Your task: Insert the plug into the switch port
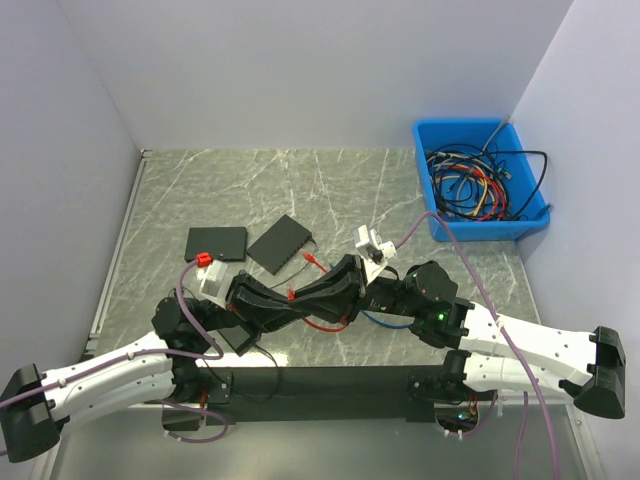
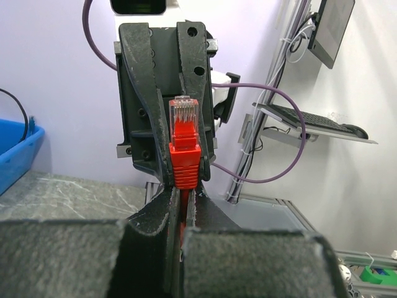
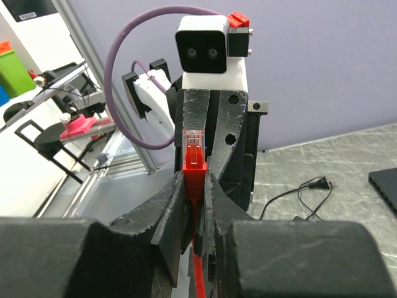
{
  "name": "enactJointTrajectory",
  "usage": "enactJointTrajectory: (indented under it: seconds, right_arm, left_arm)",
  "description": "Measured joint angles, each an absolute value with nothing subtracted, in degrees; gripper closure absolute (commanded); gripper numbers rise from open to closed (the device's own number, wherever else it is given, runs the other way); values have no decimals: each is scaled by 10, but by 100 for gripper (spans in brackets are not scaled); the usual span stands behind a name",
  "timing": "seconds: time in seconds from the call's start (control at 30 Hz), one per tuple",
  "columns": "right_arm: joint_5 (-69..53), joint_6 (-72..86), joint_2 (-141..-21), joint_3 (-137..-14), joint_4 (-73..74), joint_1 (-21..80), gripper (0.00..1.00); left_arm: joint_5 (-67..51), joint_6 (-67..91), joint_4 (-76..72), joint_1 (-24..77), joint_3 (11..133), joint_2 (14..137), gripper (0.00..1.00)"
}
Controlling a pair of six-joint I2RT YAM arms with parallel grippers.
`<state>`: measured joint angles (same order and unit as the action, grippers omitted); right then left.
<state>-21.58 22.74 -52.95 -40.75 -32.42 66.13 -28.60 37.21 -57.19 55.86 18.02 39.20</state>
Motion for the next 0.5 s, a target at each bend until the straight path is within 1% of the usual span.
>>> enactJointTrajectory:
  seconds: [0.13,0.2,0.23,0.27,0.33,0.37,0.43,0.5]
  right_arm:
    - [-213,229,-530,-407,-329,661,100]
    - [-205,229,-529,-404,-333,661,100]
    - [-199,229,-528,-404,-332,661,100]
    - [-190,228,-526,-404,-327,661,100]
    - [-164,224,-519,-401,-312,661,100]
    - [-149,220,-514,-401,-298,661,100]
    - [-105,209,-496,-396,-258,661,100]
    - [-71,200,-472,-386,-221,657,100]
  left_arm:
    - [-285,373,-585,559,180,401,98]
    - [-282,373,-594,559,180,408,94]
    - [-279,373,-596,559,180,411,90]
    - [-272,375,-597,558,180,414,81]
    - [-262,374,-588,558,180,416,73]
    - [-258,373,-580,558,180,418,65]
    - [-246,369,-552,558,180,417,58]
    - [-232,362,-521,558,180,412,56]
